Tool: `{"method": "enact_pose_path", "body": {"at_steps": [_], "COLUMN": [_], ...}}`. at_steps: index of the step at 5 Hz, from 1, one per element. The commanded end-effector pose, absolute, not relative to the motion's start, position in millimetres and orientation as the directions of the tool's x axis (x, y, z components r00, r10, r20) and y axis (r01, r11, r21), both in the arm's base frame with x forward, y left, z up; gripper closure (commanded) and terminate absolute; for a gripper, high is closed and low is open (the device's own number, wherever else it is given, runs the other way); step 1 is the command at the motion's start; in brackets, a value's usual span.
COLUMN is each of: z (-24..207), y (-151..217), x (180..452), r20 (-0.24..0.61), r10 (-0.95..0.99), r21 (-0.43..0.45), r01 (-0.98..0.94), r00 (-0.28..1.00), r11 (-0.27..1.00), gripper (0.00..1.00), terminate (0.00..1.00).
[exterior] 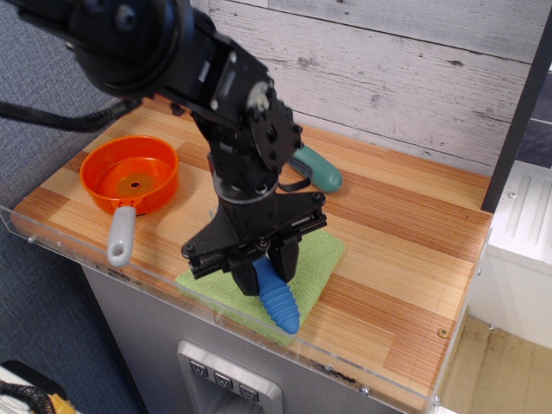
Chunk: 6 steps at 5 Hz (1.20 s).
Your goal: PICK UP THE SPOON AND KEEP ANOTHER SIDE OF THE TABLE
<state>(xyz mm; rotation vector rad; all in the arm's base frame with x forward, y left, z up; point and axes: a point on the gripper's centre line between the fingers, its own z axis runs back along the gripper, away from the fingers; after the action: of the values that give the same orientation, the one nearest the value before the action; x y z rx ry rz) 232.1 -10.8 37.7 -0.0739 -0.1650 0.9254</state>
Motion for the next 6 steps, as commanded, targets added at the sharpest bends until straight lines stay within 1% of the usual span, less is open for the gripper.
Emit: {"method": "enact_pose_path", "body": {"at_steps": [1,2,3,4,5,6], "z": [77,87,92,89,90,80], "y": [-8,-2,-13,-36,-55,-68], "x": [244,245,251,257,265,278], "r20": [0.16,0.177,0.189,0.213,0.248,0.245], "r10": [0.802,0.782,0.7,0.5,0.32,0.2], "r21": [-0.208,-0.202,-0.205,-0.171,-0.153,-0.159], "r01": [-0.774,-0.756,-0.67,-0.472,-0.289,-0.164], "r00": [0.576,0.597,0.688,0.84,0.914,0.949], "r11": [0.598,0.623,0.714,0.865,0.945,0.973], "gripper": [1.0,1.0,1.0,1.0,1.0,1.0], "terminate": [0.0,0.0,0.0,0.0,0.0,0.0]}}
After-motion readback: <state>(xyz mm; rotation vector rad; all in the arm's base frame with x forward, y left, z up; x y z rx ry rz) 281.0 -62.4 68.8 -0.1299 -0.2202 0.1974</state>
